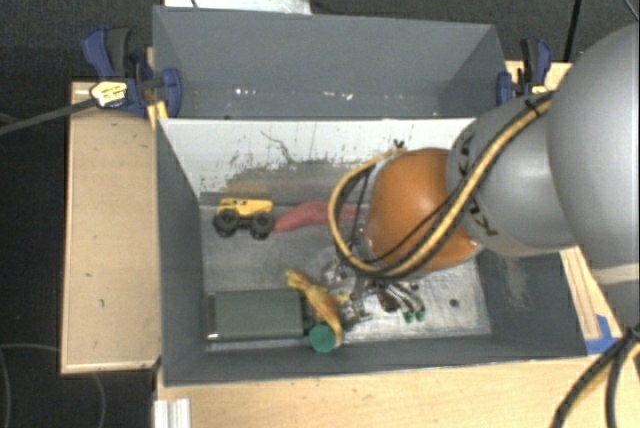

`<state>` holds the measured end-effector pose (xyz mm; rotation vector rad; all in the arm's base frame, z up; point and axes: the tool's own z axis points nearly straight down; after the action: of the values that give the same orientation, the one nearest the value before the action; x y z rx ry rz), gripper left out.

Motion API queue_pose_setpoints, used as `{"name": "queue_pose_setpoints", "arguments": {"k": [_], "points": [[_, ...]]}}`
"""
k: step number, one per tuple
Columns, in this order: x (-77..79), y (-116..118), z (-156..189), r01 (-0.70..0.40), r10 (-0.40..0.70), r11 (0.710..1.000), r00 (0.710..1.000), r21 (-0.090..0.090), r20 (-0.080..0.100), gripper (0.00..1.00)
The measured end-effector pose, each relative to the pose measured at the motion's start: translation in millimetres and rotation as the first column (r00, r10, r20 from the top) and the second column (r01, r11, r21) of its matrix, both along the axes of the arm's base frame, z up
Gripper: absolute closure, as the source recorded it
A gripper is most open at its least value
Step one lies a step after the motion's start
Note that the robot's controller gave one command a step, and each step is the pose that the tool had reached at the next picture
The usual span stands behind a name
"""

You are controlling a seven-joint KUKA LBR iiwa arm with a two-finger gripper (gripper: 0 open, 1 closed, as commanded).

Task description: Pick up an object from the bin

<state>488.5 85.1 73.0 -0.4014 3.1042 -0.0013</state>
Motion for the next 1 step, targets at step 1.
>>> {"name": "queue_pose_setpoints", "arguments": {"k": [1], "points": [[0.0, -0.2, -0.1, 0.000, 0.000, 1.000, 1.000, 0.000, 0.000, 1.00]]}}
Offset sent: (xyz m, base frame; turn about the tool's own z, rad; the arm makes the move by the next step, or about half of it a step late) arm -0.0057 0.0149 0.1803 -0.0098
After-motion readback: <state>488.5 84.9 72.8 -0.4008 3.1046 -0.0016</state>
